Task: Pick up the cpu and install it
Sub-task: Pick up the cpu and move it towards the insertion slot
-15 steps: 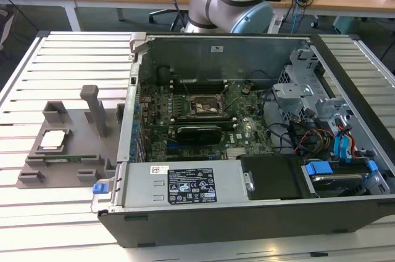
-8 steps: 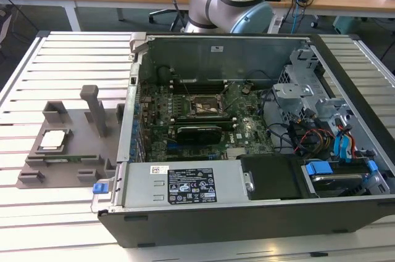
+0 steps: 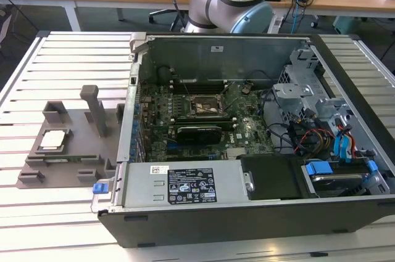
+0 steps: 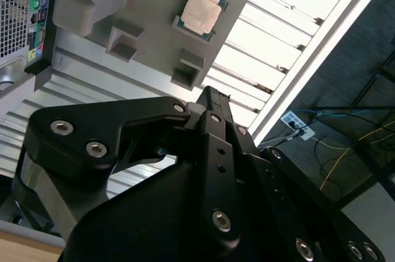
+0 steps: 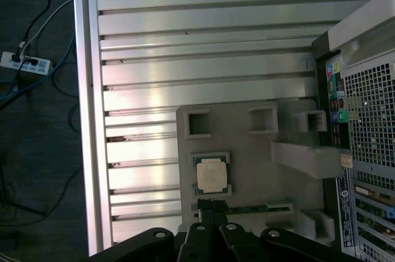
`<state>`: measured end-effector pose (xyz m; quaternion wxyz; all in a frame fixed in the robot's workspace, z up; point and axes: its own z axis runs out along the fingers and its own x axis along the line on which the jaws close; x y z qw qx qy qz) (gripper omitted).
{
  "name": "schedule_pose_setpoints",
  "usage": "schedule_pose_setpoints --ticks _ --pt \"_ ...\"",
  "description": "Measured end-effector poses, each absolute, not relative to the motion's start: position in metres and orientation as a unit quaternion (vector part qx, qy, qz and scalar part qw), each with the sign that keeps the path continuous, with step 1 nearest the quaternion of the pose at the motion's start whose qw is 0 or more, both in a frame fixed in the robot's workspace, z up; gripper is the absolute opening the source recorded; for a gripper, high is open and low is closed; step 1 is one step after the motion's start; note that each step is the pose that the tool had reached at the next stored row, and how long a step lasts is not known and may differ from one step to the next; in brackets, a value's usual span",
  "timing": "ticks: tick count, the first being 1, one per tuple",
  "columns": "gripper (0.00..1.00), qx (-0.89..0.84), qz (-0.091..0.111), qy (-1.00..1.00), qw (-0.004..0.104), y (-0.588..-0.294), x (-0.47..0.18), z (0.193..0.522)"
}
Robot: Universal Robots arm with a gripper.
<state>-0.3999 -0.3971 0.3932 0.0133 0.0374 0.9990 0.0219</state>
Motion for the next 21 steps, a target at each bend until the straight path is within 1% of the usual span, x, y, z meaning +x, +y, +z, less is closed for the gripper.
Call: schedule_pose_setpoints --ticks 1,2,3,4,5,7,8,10,21 --pt "0.11 0.037 0.022 0.999 0.013 -0.3971 -0.4 0.3932" --pt "0.24 0.037 0.022 0.999 0.013 -0.3971 -0.4 0.3932" --pt "0.29 0.037 0.022 0.999 0.013 -0.3971 -0.4001 0.3932" --pt "0.42 0.037 0.022 0.999 0.013 -0.3971 -0.4001 0.3932" --pt "0.42 0.037 0.022 0.999 0.013 -0.3971 -0.4002 0.3932" --pt "0.54 0.037 0.022 0.999 0.013 -0.3971 -0.4002 0.3932" --pt "0.54 0.037 0.022 0.999 0.013 -0.3971 -0.4002 0.3932" --pt "0.66 0.037 0.022 0.999 0.013 -0.3971 -0.4002 0.3932" --pt "0.66 0.037 0.022 0.999 0.013 -0.3971 -0.4003 0.3889"
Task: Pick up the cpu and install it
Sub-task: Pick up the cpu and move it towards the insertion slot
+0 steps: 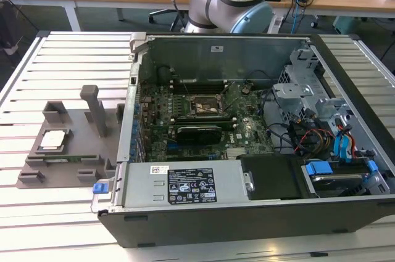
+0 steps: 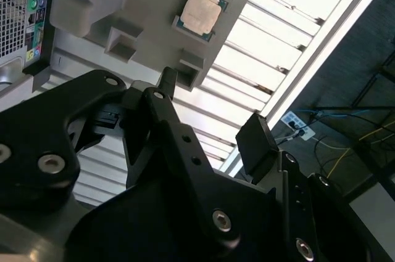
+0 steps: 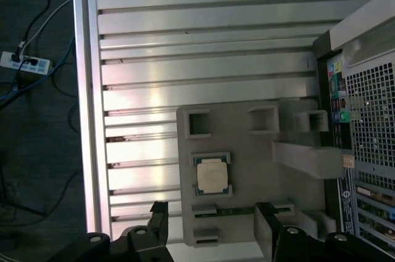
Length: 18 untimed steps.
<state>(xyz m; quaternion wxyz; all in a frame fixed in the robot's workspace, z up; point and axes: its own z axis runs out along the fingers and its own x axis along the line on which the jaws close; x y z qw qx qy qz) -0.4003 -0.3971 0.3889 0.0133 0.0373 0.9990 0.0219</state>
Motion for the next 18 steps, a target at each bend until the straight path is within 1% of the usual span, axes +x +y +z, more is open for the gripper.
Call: schedule_pose_setpoints --ticks 18 --pt "0.66 0.037 0.022 0.999 0.013 -0.397 -0.4 0.378"
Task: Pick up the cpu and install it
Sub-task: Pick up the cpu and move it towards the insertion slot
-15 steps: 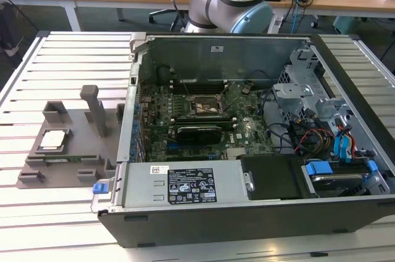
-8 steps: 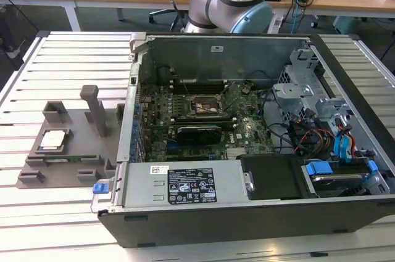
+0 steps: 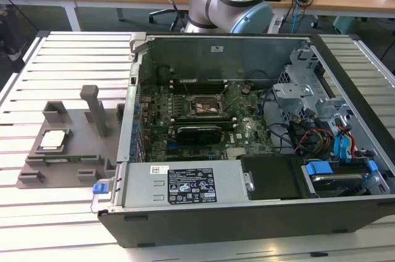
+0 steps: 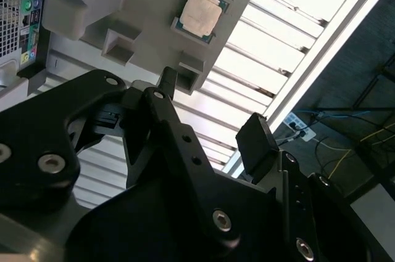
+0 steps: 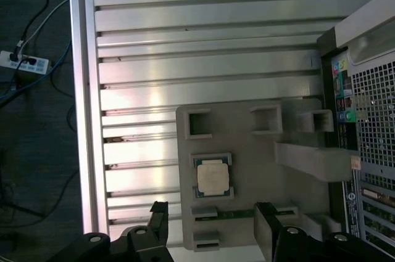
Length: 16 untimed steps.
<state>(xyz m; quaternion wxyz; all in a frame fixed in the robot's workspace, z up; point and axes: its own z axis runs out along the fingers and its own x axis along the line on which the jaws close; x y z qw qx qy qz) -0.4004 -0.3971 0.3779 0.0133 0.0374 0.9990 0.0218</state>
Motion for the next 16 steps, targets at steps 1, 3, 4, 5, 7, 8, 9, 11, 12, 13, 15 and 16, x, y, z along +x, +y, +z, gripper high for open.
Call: schedule_pose_setpoints --ticks 1,3,4,5,7,8,9,11,12,13,15,16 --pt "0.66 0.037 0.022 0.999 0.013 -0.3971 -0.4004 0.3774" --pt "0.66 0.037 0.022 0.999 0.013 -0.3971 -0.4004 0.3756" --pt "0.66 0.037 0.022 0.999 0.013 -0.3971 -0.4003 0.3746" --pt "0.66 0.037 0.022 0.999 0.013 -0.3971 -0.4004 0.374" --pt "0.66 0.037 0.022 0.999 0.013 -0.3971 -0.4004 0.3732" --pt "0.66 0.037 0.022 0.999 0.013 -0.3971 -0.4003 0.3728" --pt "0.66 0.037 0.022 0.999 0.013 -0.3971 -0.4004 0.3723" --pt "0.66 0.037 0.022 0.999 0.013 -0.3971 -0.4004 0.3716" --pt "0.66 0.037 0.022 0.999 0.013 -0.3971 -0.4004 0.3712" --pt "0.66 0.037 0.022 0.999 0.013 -0.3971 -0.4004 0.3704" --pt "0.66 0.037 0.022 0.999 0.013 -0.3971 -0.4003 0.3694" --pt "0.66 0.037 0.022 0.999 0.013 -0.3971 -0.4004 0.3688"
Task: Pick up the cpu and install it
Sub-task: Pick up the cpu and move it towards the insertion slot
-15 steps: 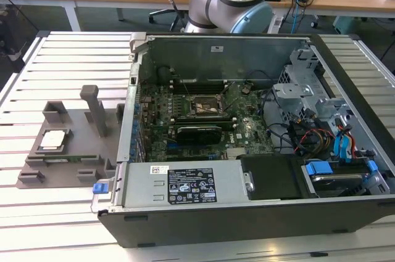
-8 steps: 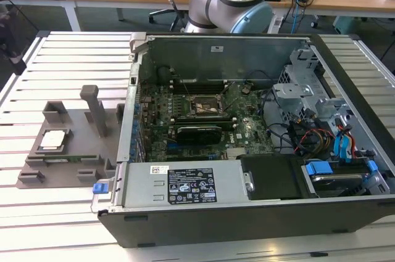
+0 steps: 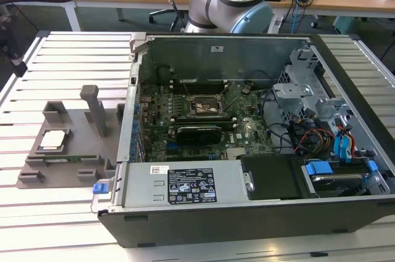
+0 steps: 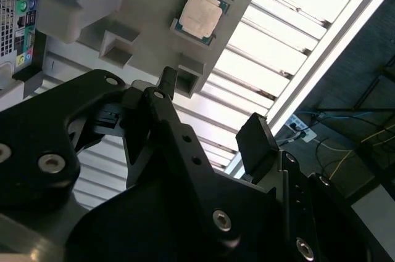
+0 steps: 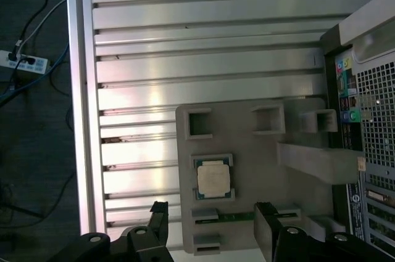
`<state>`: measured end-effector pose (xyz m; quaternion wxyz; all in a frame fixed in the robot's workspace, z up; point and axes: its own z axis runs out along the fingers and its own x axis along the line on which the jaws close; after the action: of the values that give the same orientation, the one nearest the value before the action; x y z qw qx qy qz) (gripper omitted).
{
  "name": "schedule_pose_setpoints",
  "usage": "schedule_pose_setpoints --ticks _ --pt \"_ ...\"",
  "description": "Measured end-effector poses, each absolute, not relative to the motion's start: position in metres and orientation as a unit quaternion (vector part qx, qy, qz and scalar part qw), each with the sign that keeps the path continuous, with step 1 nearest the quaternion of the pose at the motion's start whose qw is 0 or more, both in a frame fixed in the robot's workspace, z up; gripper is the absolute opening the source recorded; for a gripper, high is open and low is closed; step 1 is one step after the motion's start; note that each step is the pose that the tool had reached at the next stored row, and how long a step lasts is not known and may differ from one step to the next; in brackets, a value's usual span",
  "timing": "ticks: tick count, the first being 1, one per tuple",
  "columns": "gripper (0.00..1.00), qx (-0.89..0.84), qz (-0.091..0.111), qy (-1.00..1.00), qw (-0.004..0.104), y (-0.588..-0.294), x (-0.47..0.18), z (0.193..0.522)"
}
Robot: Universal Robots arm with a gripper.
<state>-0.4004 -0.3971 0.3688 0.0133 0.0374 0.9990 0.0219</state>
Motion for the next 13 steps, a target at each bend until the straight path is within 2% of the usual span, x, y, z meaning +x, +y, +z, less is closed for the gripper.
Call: schedule_pose_setpoints --ticks 13 --pt "0.66 0.037 0.022 0.999 0.013 -0.3971 -0.4004 0.362"
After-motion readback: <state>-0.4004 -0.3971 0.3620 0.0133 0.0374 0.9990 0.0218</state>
